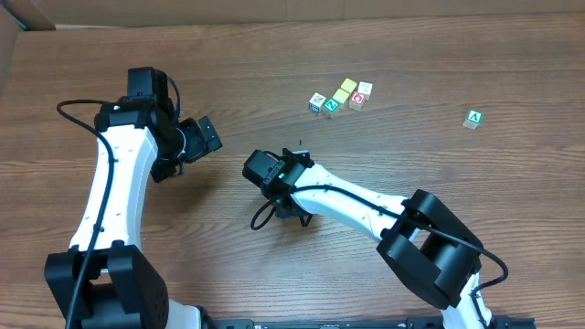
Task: Flip 3 blocks
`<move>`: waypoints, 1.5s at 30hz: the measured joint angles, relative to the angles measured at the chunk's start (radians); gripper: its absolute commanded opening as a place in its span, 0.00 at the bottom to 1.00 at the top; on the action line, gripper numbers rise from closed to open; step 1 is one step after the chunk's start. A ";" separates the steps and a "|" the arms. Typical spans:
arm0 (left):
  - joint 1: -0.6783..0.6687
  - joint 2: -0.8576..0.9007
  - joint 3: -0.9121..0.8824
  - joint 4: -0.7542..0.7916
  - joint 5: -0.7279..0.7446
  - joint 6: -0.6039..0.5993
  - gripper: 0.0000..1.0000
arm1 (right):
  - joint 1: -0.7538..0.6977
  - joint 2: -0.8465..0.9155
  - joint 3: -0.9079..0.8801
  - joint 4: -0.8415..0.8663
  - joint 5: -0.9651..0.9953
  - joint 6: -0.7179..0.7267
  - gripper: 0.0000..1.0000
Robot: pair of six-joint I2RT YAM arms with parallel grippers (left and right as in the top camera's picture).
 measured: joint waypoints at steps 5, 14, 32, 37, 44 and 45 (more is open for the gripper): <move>0.000 0.000 0.000 0.000 0.000 0.000 1.00 | 0.000 0.000 0.000 -0.001 0.017 0.000 0.04; 0.000 0.000 0.000 0.000 0.000 0.000 1.00 | -0.003 0.000 0.000 -0.002 0.019 -0.001 0.04; 0.000 0.000 0.000 0.000 0.000 0.000 1.00 | -0.077 -0.137 0.016 -0.127 -0.165 -0.128 0.04; 0.000 0.000 0.000 0.000 0.000 0.000 1.00 | -0.109 -0.137 -0.052 -0.080 -0.257 -0.210 0.04; 0.000 0.000 0.000 0.000 0.000 0.000 1.00 | -0.114 -0.137 -0.150 -0.008 -0.291 -0.256 0.04; 0.000 0.000 0.000 0.000 0.000 0.000 1.00 | -0.114 -0.137 -0.156 0.000 -0.292 -0.259 0.04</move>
